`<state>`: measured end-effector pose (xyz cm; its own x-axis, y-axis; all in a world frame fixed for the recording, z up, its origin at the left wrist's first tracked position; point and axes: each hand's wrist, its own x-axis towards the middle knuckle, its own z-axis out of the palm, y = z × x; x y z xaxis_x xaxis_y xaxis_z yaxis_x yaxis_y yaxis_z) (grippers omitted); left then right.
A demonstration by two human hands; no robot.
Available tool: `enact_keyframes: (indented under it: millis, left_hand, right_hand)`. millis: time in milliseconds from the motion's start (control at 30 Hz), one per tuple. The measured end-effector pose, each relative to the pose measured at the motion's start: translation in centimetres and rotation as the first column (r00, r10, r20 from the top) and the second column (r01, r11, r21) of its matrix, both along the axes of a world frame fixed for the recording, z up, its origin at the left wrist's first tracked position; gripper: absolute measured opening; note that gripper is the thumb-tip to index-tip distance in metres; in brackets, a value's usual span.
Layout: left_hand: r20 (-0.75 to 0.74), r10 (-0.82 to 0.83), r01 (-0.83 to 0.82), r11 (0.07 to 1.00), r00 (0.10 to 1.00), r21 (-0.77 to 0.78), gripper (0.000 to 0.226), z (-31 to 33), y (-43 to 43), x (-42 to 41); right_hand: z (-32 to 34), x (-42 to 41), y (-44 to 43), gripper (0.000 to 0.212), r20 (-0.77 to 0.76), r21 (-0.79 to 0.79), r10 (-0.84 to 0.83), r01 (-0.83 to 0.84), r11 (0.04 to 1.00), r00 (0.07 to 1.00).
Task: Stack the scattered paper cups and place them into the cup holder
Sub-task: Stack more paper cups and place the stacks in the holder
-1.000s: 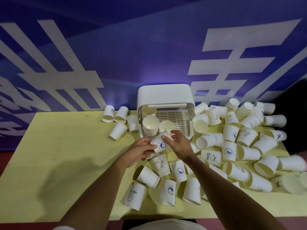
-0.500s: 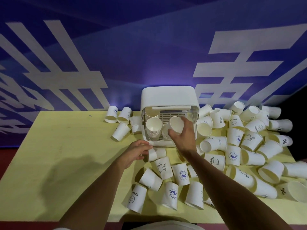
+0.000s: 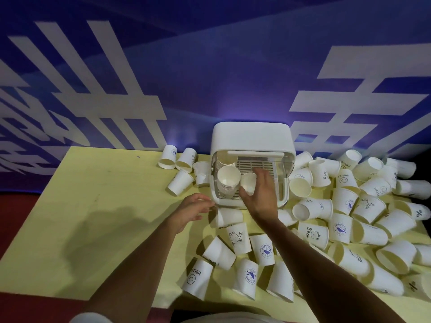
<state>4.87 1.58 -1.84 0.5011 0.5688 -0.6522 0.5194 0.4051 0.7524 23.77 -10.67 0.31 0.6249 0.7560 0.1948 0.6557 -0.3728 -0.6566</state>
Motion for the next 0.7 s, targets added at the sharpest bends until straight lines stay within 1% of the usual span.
enact_keyframes:
  millis: [67,133,233,367,433,533,700]
  left_hand:
    - [-0.002,0.028,-0.028,0.999,1.000,0.025,0.029,-0.1,0.5,-0.2]
    - [-0.002,0.067,-0.067,0.996,0.998,0.051,0.030,-0.2,1.2,-0.5]
    - [-0.025,0.142,-0.139,0.985,0.989,0.097,0.037,-0.7,2.5,-1.2]
    - [-0.085,0.262,-0.237,0.944,0.961,0.231,0.044,-1.7,4.6,-2.7]
    - [-0.125,0.309,-0.261,0.917,0.943,0.301,0.047,-2.3,5.9,-3.5]
    - [-0.198,0.310,-0.216,0.896,0.930,0.387,0.052,-3.6,7.9,-4.4]
    - [-0.261,0.278,-0.155,0.900,0.924,0.408,0.055,-5.0,9.6,-5.2]
  right_hand:
    - [0.0,-0.9,0.7,0.054,0.011,0.003,0.084,-0.084,0.996,0.996]
    - [-0.4,-1.9,1.7,0.054,0.008,-0.022,0.156,-0.155,0.988,0.988]
    - [-1.0,-3.8,3.2,0.052,-0.006,-0.063,0.198,-0.198,0.978,0.980]
    - [-1.3,-6.0,5.7,0.052,-0.007,-0.115,0.270,-0.269,0.956,0.963]
    - [-1.4,-6.8,7.0,0.052,0.034,-0.122,0.299,-0.293,0.948,0.954]
    - [-1.8,-7.3,8.9,0.050,0.084,-0.131,0.276,-0.264,0.956,0.957]
    - [-2.5,-6.6,9.5,0.045,0.134,-0.095,0.203,-0.191,0.977,0.970]
